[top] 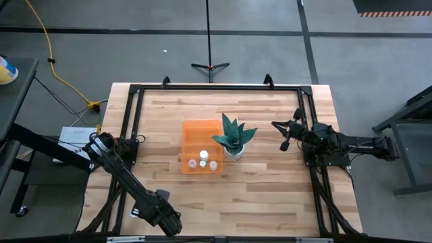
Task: Pick and place pill bottles into a basket
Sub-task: Put the transparent pill bottle into the orange container
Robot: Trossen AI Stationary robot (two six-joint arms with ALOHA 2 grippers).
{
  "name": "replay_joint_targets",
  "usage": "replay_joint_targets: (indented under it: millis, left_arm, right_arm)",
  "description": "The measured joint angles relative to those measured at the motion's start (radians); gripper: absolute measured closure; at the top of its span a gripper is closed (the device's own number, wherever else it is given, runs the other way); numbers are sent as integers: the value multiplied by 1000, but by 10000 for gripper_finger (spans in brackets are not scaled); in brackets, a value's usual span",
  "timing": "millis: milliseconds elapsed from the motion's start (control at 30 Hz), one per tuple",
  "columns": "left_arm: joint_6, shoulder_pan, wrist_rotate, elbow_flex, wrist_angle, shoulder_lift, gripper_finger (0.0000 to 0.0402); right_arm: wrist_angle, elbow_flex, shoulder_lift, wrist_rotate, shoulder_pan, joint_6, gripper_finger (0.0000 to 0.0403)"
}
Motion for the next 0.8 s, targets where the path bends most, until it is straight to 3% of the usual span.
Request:
replay_joint_targets:
  millis: [567, 800]
  left_arm:
    - [32, 0, 2, -30, 67, 0, 73]
    - [76, 0, 2, -30, 82, 0, 135]
  right_arm:
    - [-5, 0, 0, 0, 0, -1, 391]
    - [-5, 0, 0, 0, 0, -1, 391]
